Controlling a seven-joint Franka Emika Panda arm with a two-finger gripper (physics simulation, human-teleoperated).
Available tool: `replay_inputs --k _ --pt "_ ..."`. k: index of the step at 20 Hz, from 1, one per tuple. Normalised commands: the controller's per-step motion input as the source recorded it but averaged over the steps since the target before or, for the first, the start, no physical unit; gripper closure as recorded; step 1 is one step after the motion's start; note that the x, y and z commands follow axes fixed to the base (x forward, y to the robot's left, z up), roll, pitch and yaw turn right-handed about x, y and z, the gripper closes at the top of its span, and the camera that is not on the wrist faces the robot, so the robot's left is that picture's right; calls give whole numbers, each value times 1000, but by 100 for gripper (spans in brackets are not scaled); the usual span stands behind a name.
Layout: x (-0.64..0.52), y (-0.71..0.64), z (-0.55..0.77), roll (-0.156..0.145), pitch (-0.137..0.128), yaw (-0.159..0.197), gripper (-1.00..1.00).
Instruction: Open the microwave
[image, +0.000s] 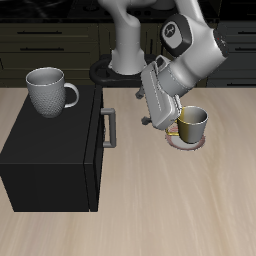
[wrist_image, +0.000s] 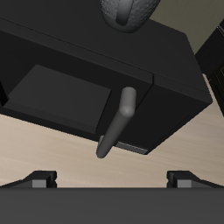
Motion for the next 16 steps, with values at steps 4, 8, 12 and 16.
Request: replay_inputs --k 4,8,12,16 --pt "97 -60 -137 10 21 15 -100" --pt "28 -176 -105 -22 16 -19 -100" --pt "71 -310 -173 -28 45 -20 -100" --pt "6 -355 -105 -38 45 -31 -100"
